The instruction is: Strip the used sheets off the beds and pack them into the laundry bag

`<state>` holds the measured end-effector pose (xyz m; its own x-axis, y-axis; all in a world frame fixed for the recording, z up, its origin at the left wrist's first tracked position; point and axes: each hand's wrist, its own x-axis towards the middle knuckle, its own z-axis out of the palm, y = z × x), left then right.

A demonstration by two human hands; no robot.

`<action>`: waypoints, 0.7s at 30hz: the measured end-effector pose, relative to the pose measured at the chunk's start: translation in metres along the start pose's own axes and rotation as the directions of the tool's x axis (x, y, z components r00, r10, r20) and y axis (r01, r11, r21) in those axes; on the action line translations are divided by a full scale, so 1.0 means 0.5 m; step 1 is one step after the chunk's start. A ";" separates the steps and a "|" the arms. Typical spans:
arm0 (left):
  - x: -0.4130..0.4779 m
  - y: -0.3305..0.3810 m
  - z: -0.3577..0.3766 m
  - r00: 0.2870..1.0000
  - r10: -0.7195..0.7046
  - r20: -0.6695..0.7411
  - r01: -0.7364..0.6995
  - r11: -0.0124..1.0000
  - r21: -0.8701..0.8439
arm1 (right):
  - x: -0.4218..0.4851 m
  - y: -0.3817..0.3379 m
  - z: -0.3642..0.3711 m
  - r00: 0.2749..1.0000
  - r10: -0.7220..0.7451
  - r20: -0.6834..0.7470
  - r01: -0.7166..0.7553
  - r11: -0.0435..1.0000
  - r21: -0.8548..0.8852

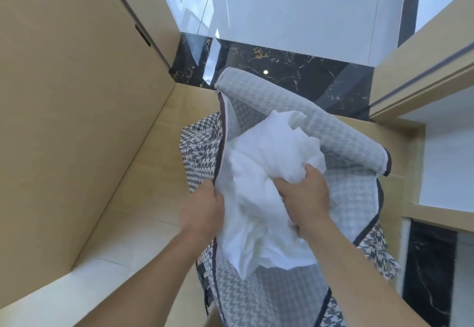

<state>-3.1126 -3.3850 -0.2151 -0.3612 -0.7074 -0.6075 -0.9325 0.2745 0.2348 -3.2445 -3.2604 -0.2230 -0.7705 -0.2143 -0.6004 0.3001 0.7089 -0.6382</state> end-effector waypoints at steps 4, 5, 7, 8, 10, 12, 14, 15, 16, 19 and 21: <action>0.011 -0.021 -0.025 0.993 0.009 -0.121 -0.036 0.975 -0.217 | -0.021 0.021 0.076 0.988 -0.126 -0.087 0.114 0.985 -0.128; 0.017 -0.026 -0.031 0.993 0.022 -0.119 -0.048 0.974 -0.220 | -0.020 0.050 0.093 0.993 -0.116 -0.036 0.104 0.965 -0.242; 0.030 -0.029 -0.041 0.992 0.088 -0.092 -0.103 0.979 -0.179 | -0.015 0.107 0.105 0.993 0.031 0.114 0.032 0.857 -0.514; 0.038 -0.028 -0.044 0.991 0.113 -0.076 -0.123 0.981 -0.147 | -0.011 0.128 0.102 0.981 0.119 0.153 -0.005 0.805 -0.594; 0.050 -0.022 -0.050 0.987 0.148 -0.067 -0.153 0.985 -0.075 | -0.010 0.146 0.087 0.966 0.195 0.168 -0.050 0.781 -0.622; 0.062 -0.015 -0.053 0.982 0.167 -0.084 -0.171 0.985 -0.036 | -0.018 0.145 0.066 0.978 0.136 0.161 -0.008 0.787 -0.617; 0.067 -0.001 -0.058 0.979 0.178 -0.098 -0.180 0.983 -0.016 | -0.028 0.142 0.031 0.992 -0.012 0.128 0.096 0.730 -0.676; 0.070 0.009 -0.061 0.976 0.187 -0.108 -0.190 0.982 -0.020 | -0.031 0.144 0.010 0.992 -0.102 0.077 0.126 0.693 -0.710; 0.075 0.018 -0.064 0.973 0.195 -0.122 -0.199 0.980 -0.027 | -0.034 0.146 -0.013 0.981 -0.193 -0.004 0.129 0.666 -0.735; 0.088 0.046 -0.085 0.987 0.130 -0.096 -0.136 0.989 -0.064 | -0.032 0.153 -0.087 0.953 -0.159 -0.256 -0.085 0.673 -0.735; 0.091 0.053 -0.098 0.997 0.032 -0.071 -0.044 0.983 -0.176 | -0.024 0.170 -0.131 0.941 0.100 -0.323 -0.297 0.701 -0.648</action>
<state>-3.1538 -3.4420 -0.1996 -0.3903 -0.7424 -0.5446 -0.9011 0.1866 0.3913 -3.2464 -3.1537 -0.2384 -0.8770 0.0863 -0.4727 0.0746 0.9963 0.0435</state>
